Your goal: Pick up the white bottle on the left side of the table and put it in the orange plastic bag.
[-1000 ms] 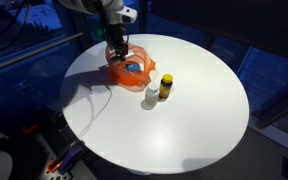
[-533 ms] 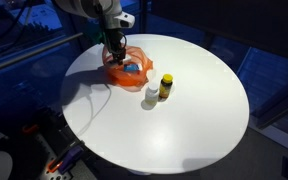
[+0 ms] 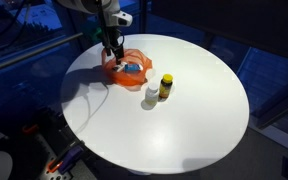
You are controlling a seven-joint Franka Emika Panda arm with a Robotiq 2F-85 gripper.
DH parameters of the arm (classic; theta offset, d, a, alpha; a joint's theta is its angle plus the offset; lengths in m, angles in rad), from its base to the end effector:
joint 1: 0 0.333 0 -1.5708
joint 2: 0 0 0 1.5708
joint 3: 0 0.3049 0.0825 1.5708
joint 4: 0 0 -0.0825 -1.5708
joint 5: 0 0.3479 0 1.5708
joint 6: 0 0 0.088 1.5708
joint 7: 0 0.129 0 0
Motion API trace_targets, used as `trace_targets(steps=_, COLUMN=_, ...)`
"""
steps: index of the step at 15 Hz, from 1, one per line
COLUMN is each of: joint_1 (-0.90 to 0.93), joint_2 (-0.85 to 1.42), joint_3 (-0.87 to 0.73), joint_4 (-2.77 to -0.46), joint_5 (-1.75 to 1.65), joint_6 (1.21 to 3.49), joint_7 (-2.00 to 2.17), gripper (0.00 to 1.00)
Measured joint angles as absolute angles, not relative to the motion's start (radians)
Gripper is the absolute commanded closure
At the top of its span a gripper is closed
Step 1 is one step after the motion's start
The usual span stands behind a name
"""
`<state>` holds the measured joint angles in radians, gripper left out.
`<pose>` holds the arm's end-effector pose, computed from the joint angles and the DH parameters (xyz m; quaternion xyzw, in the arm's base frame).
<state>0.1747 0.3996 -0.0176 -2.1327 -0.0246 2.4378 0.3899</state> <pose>0.5303 0.0835 0.2070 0.9932 -0.1058 -0.0425 0.0233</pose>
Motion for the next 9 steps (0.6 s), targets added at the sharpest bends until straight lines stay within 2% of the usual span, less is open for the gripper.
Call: trace_targets(steps=9, joint_1=0.174, joint_2=0.307, joint_3=0.025, joint_4=-2.081, joint_5=-0.025, joint_6=2.152, joint_7=0.343, gripper=0.00)
